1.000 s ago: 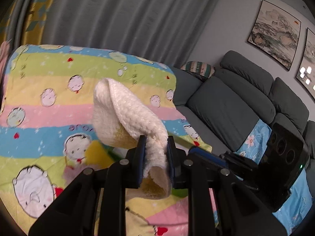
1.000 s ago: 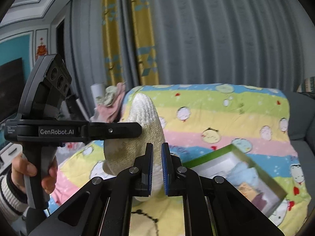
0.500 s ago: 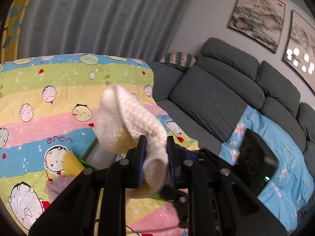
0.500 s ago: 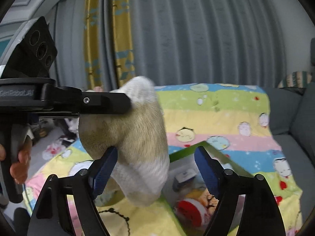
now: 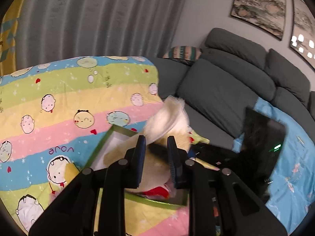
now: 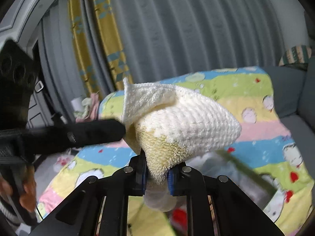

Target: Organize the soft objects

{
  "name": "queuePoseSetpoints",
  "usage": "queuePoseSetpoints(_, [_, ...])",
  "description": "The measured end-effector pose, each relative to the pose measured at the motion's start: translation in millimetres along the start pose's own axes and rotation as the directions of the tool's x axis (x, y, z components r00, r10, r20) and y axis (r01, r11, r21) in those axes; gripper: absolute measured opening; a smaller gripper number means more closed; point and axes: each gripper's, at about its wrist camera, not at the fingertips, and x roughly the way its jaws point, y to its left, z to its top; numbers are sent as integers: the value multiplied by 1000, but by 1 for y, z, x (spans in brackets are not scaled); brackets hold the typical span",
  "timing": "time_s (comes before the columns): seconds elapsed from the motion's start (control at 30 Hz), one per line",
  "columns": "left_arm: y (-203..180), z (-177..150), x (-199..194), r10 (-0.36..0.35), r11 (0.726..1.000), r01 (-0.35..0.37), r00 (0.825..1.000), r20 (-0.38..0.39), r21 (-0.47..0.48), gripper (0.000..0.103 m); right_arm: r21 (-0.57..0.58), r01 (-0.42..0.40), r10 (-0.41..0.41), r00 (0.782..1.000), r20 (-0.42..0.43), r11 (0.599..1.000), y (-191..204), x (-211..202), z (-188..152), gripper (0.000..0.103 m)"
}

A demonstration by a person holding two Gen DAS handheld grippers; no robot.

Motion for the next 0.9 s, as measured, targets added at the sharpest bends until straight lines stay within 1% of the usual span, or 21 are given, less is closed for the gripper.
queuePoseSetpoints(0.07, [9,3,14,19,999,-20,1000,-15,-28,30,-11,22,-22,999,-26,1000,-4,8,10,17])
queuePoseSetpoints(0.1, [13,4,19,32,999,-33,999,-21,-41,44,-17,46,-47,998,-46,999,-7,14,12,17])
queuePoseSetpoints(0.13, [17,4,26,49,997,-50,998,-26,-52,68,-23,66,-67,995,-74,998,-10,24,15,22])
queuePoseSetpoints(0.17, [22,3,35,69,995,-72,997,-38,-66,80,-25,78,-81,989,-120,997,-14,34,14,34])
queuePoseSetpoints(0.2, [27,1,42,89,992,-93,995,-49,-84,95,-21,113,-114,977,-181,993,-21,48,11,43])
queuePoseSetpoints(0.23, [33,-3,50,109,988,-115,992,-67,-107,98,-17,157,-156,958,-239,987,-28,61,5,65])
queuePoseSetpoints(0.27, [37,-7,55,116,985,-125,990,-80,-122,98,-18,188,-185,937,-295,982,-33,72,-2,78])
queuePoseSetpoints(0.3, [42,-11,59,121,981,-133,988,-94,-138,98,-19,213,-207,918,-337,977,-38,80,-10,78])
queuePoseSetpoints(0.37, [51,-20,66,124,975,-147,983,-135,-168,99,-22,238,-228,893,-388,971,-45,83,-26,78])
queuePoseSetpoints(0.43, [58,-28,66,129,972,-157,979,-160,-177,99,-5,245,-226,888,-400,970,-51,74,-37,78])
queuePoseSetpoints(0.5, [65,-35,58,138,969,-167,977,-161,-182,100,14,255,-229,889,-396,967,-56,58,-44,78])
queuePoseSetpoints(0.57, [70,-40,48,137,968,-164,979,-148,-189,102,35,254,-222,898,-379,967,-62,40,-51,78])
queuePoseSetpoints(0.6, [72,-43,43,143,967,-169,979,-142,-190,102,48,253,-219,905,-365,966,-63,26,-55,78])
queuePoseSetpoints(0.67, [77,-50,29,163,965,-185,978,-126,-184,102,63,252,-216,914,-344,966,-66,12,-61,78])
queuePoseSetpoints(0.73, [81,-59,14,196,961,-215,973,-120,-175,102,82,248,-210,924,-320,965,-63,-8,-69,78])
queuePoseSetpoints(0.9, [93,-83,-15,267,942,-286,956,-124,-174,102,103,227,-193,944,-267,968,-46,-35,-81,78])
